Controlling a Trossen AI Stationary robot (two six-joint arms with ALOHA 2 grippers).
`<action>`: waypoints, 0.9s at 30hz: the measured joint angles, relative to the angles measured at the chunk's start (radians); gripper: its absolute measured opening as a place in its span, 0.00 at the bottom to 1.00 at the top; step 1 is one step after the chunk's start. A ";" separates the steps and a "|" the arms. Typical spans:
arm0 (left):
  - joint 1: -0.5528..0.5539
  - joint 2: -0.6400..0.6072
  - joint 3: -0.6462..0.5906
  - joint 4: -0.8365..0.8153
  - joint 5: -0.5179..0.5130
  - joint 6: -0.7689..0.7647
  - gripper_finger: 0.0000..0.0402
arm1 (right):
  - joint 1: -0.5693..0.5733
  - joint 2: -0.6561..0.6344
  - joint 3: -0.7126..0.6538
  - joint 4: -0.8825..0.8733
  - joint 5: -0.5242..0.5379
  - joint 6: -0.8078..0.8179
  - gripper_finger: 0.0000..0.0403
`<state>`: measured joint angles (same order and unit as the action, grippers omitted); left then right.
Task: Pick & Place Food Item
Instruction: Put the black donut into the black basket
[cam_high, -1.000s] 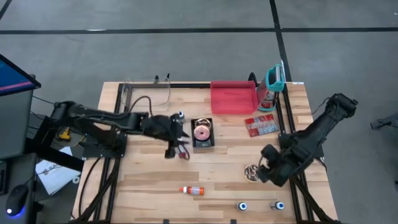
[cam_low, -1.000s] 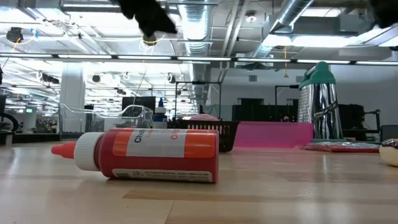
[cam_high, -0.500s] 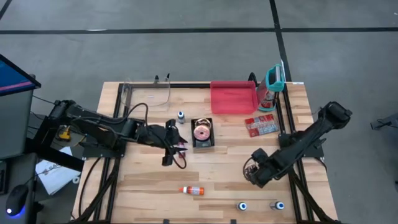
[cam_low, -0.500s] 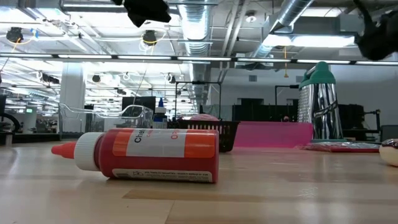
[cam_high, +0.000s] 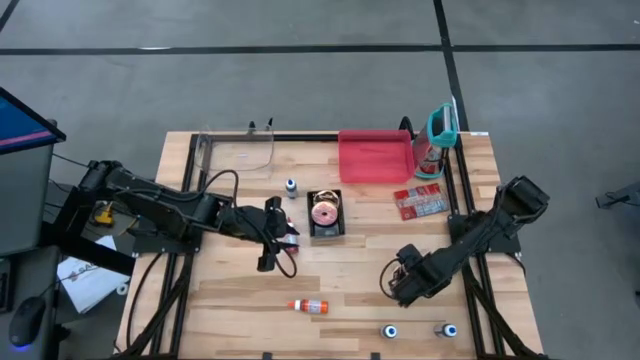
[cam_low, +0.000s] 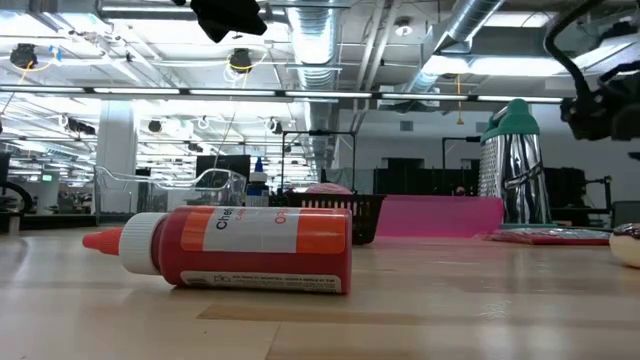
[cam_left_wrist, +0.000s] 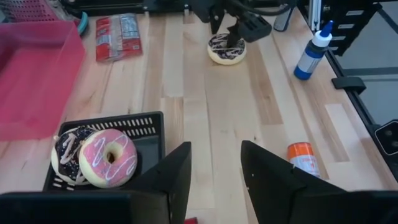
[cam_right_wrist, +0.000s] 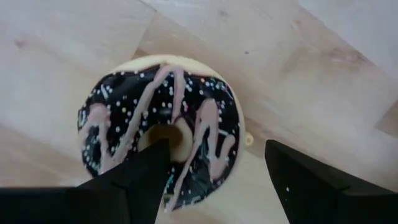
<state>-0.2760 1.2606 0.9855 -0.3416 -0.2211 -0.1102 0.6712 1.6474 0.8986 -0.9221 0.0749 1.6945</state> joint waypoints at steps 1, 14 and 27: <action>0.000 0.000 0.000 0.000 0.000 0.000 0.34 | 0.000 0.010 0.000 0.007 0.006 0.004 0.64; 0.000 0.000 0.000 0.000 0.000 -0.002 0.34 | -0.059 0.009 0.000 0.017 0.070 -0.001 0.52; 0.000 -0.060 0.000 -0.203 -0.039 -0.094 0.34 | -0.078 -0.106 -0.001 0.044 0.198 -0.057 0.17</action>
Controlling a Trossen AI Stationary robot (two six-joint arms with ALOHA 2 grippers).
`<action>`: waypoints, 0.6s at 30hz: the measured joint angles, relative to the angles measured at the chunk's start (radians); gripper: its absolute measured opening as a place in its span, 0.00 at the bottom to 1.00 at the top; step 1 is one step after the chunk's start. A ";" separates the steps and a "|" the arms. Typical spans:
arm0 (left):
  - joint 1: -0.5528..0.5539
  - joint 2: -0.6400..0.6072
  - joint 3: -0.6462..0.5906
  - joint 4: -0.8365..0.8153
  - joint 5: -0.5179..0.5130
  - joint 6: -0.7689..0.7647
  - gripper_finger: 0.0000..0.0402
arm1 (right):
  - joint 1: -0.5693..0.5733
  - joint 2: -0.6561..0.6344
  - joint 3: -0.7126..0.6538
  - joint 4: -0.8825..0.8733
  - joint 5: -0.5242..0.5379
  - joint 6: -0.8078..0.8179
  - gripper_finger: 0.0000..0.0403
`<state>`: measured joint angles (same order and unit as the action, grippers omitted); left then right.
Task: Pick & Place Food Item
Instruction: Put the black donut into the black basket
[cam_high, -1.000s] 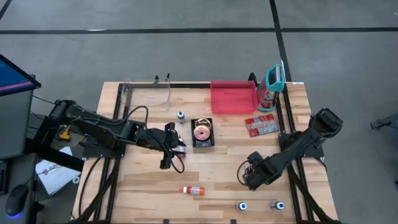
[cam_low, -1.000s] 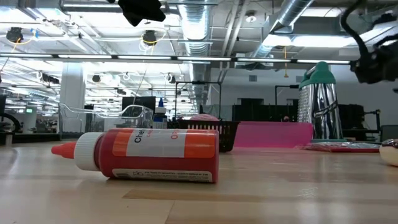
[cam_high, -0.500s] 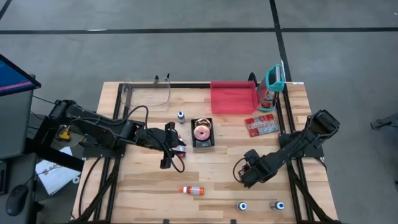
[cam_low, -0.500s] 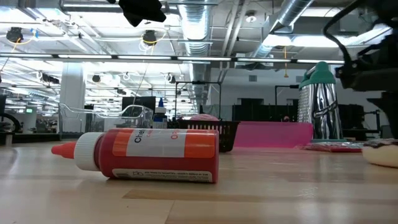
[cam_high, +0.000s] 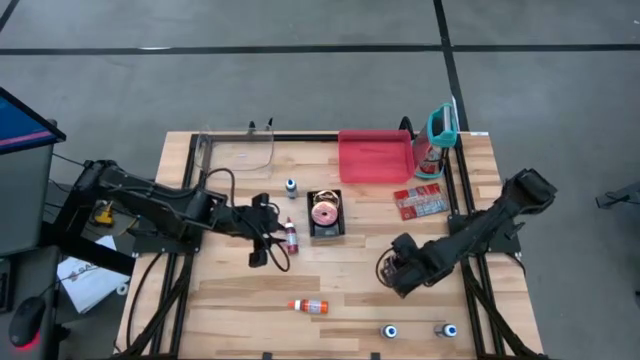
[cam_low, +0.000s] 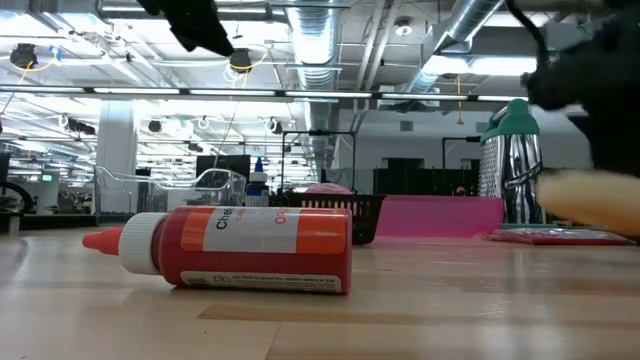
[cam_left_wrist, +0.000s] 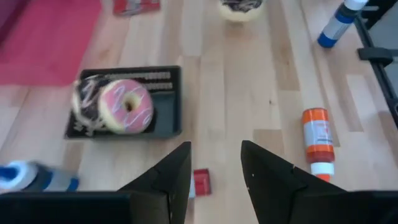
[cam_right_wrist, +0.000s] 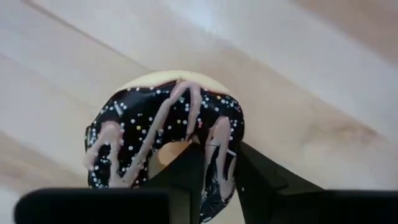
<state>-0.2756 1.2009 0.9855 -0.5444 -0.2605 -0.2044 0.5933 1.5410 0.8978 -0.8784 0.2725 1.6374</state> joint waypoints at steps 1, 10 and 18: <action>-0.001 -0.015 0.000 -0.021 -0.006 -0.011 0.34 | -0.008 -0.027 0.000 -0.002 0.021 -0.012 0.17; -0.042 -0.113 -0.007 -0.189 -0.078 -0.157 0.34 | -0.199 -0.197 0.085 0.035 0.182 -0.323 0.17; -0.223 -0.191 -0.186 -0.142 -0.127 -0.519 0.34 | -0.443 -0.065 0.273 0.133 0.143 -0.810 0.17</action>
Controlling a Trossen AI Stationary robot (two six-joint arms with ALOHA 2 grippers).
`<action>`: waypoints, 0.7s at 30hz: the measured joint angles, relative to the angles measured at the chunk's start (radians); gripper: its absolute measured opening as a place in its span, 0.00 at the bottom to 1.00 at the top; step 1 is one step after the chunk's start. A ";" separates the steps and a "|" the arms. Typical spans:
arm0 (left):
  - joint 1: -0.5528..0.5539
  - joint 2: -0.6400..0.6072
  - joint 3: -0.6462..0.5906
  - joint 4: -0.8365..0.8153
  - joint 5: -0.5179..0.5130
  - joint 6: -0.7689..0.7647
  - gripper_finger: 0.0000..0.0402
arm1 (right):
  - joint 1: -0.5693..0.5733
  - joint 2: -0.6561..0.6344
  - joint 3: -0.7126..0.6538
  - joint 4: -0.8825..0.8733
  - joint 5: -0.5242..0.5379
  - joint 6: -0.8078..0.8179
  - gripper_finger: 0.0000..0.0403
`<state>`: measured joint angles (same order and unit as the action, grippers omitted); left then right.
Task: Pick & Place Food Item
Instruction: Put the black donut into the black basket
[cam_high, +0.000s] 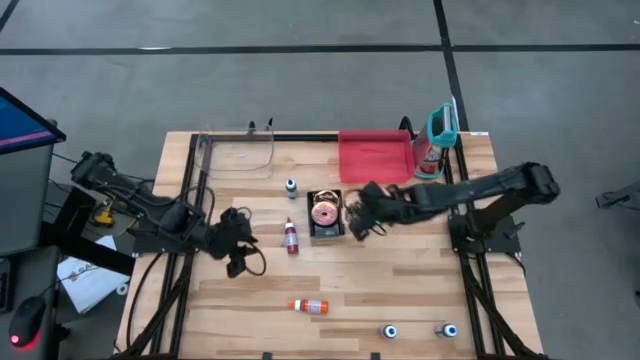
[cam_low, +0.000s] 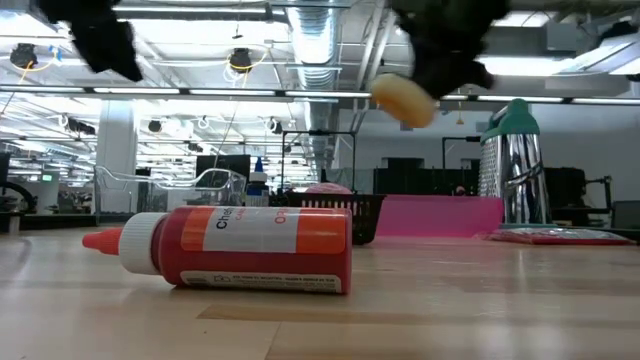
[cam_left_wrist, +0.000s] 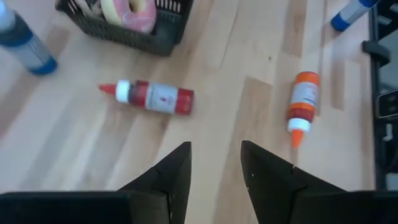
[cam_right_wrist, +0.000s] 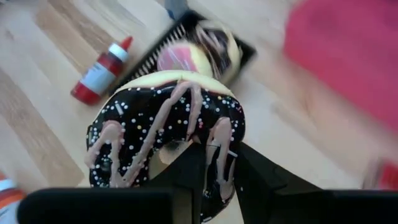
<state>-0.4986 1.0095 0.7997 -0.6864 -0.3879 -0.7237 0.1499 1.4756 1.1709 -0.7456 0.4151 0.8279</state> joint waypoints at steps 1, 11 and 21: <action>-0.027 -0.008 -0.014 0.006 -0.022 -0.032 0.34 | -0.022 0.029 0.026 0.014 -0.021 -0.055 0.17; -0.158 -0.009 -0.033 0.053 -0.156 -0.141 0.34 | -0.152 0.345 0.249 0.000 -0.127 -0.408 0.17; -0.189 -0.008 -0.033 0.060 -0.165 -0.148 0.34 | -0.109 0.477 0.306 -0.035 -0.040 -0.439 0.17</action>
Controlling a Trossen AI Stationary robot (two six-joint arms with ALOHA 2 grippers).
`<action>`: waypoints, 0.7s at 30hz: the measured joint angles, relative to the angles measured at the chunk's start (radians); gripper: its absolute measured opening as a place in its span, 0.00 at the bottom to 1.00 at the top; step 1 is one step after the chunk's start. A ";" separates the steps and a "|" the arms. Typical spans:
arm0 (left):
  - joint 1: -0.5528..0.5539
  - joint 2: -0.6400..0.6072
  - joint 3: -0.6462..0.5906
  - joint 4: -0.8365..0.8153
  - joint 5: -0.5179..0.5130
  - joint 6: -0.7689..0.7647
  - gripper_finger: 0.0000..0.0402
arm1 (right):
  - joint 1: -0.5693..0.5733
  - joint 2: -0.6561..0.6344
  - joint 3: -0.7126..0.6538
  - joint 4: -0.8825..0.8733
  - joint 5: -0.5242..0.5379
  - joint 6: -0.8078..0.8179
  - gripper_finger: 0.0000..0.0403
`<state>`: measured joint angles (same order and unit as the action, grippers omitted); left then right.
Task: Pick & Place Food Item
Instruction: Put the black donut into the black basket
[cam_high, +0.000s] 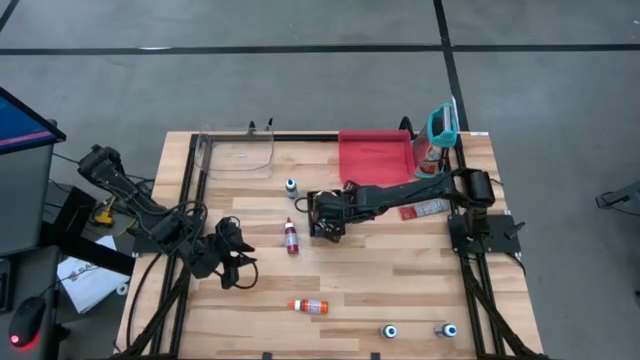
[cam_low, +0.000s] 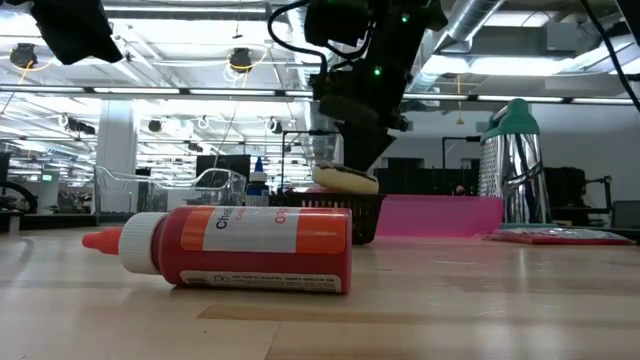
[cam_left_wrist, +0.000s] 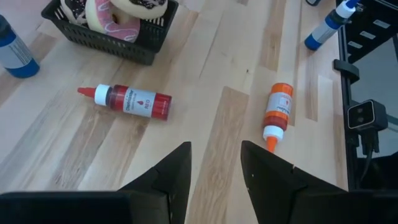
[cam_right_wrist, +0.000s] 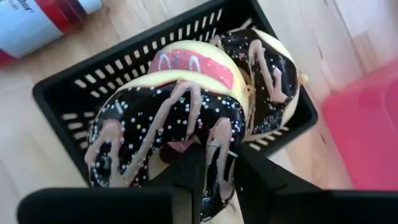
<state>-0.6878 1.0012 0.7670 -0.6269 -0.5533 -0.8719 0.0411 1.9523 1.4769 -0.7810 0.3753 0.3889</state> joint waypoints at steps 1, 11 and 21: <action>-0.001 0.000 0.000 0.000 0.000 0.000 0.34 | 0.005 0.005 0.000 -0.001 0.014 0.000 0.17; -0.002 0.000 0.000 0.000 0.000 0.008 0.34 | 0.014 0.008 0.001 0.012 0.014 0.025 0.19; -0.006 0.000 0.000 0.006 -0.014 0.027 0.34 | 0.037 -0.002 0.046 -0.029 -0.008 0.089 0.39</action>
<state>-0.6934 1.0012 0.7670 -0.6209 -0.5671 -0.8452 0.0780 1.9501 1.5228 -0.8101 0.3673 0.4782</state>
